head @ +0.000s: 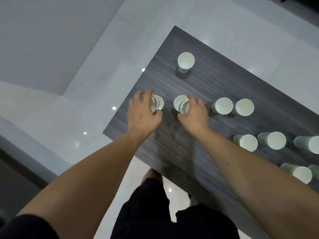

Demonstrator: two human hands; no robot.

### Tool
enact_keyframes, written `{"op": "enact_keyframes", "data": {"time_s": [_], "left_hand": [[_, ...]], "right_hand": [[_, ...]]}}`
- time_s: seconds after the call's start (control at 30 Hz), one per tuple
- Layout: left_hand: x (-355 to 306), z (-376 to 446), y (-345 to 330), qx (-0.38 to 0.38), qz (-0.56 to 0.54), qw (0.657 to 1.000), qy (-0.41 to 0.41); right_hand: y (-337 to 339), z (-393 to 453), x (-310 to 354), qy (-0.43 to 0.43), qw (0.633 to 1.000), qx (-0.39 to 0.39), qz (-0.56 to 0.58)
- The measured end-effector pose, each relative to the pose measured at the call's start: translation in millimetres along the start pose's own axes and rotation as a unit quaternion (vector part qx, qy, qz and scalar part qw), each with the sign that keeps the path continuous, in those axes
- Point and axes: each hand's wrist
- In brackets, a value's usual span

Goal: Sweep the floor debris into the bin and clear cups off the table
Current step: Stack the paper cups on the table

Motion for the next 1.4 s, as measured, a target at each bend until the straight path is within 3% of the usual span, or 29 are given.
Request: {"op": "enact_keyframes", "data": {"time_s": [0.27,0.43,0.6,0.83,1.13,1.4], "left_hand": [[24,26,-19,0.062,0.01,0.997,-0.034],[26,34,-22,0.07,0.006,0.996,-0.055],[34,39,-34,0.071,0.014,0.996,-0.059],[41,35,-58,0.069,0.034,0.994,-0.076],[29,39,-69,0.109,0.042,0.991,-0.06],[-22,49,-59,0.123,-0.001,0.987,-0.099]], "right_hand": [[-27,26,20,0.008,0.999,-0.039,0.007],[-31,27,10,0.012,0.999,-0.022,-0.02],[-52,35,-2,-0.012,0.997,0.046,-0.068],[-66,35,-14,0.022,0.996,0.015,-0.087],[-47,22,-29,-0.107,0.985,-0.049,0.125],[-10,10,-36,-0.129,0.973,-0.124,0.143]]}}
Point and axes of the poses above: each hand's wrist, its own z-axis towards the middle knuckle, its own y-axis out of the back of the hand, x = y × z, and after that the axes turned 5 degrees about -x, right-handed
